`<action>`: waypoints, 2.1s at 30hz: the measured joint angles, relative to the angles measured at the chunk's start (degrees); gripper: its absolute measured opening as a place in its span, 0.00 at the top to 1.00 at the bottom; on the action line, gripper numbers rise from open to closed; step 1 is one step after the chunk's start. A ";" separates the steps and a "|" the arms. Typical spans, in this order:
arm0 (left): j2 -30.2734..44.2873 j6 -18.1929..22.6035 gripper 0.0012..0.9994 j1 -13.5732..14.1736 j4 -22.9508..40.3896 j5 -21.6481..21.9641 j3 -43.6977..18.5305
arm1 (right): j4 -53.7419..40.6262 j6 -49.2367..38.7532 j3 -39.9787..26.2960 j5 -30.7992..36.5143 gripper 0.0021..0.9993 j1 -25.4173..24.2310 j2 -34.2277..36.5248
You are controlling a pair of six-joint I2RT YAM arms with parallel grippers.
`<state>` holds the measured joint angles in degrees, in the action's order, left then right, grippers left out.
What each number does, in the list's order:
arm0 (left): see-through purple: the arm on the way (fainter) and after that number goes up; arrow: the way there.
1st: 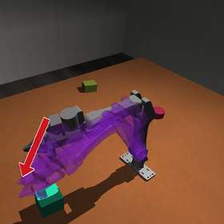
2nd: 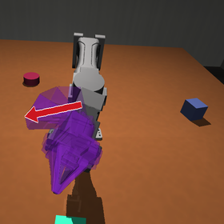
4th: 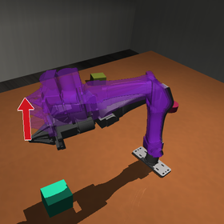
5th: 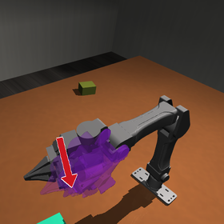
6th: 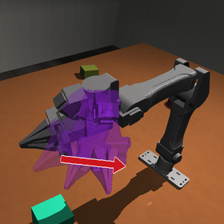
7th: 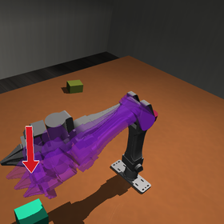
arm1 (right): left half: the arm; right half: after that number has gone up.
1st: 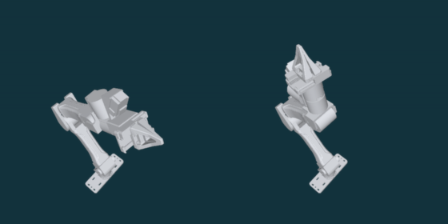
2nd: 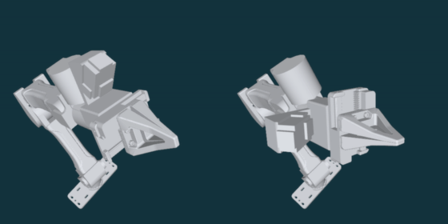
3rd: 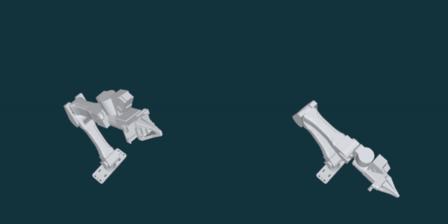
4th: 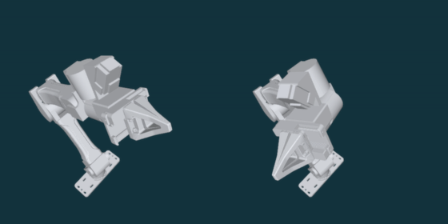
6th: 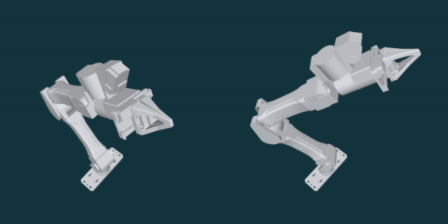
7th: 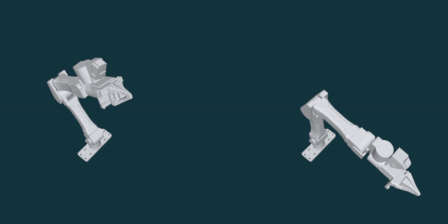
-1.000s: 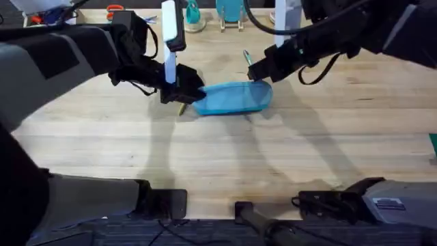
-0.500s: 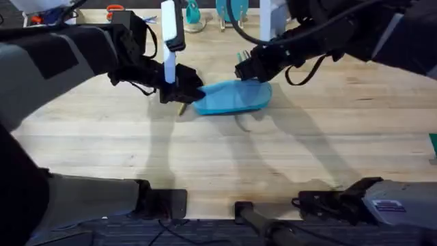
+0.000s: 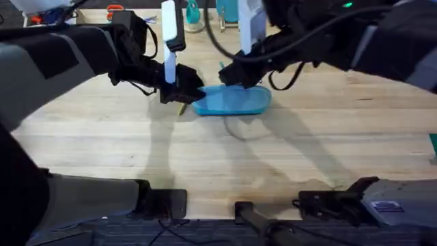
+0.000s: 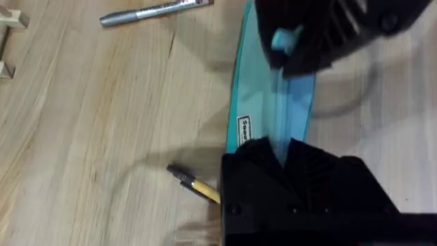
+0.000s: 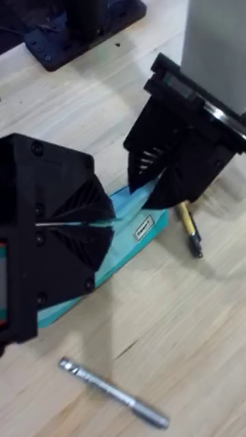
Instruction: Unzip the bag, pick up the pens from the table one at a time and place them inside, then zip the bag closed.
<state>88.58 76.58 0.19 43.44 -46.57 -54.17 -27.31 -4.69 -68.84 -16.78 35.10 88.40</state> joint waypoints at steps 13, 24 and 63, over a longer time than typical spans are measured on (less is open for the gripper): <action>-0.01 0.00 0.96 -0.07 0.00 0.02 0.00 | 7.51 1.27 0.00 0.28 0.97 5.02 2.89; 0.00 0.00 0.96 -0.07 0.02 -0.15 0.00 | 12.02 1.44 0.00 0.07 0.97 8.41 3.94; 0.00 0.39 0.56 0.04 -0.44 -0.32 -0.02 | 2.41 1.68 -0.94 10.23 0.00 -3.42 -6.27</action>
<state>88.58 76.97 0.23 43.00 -46.89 -54.19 -24.91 -3.01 -69.78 -6.54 31.68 82.13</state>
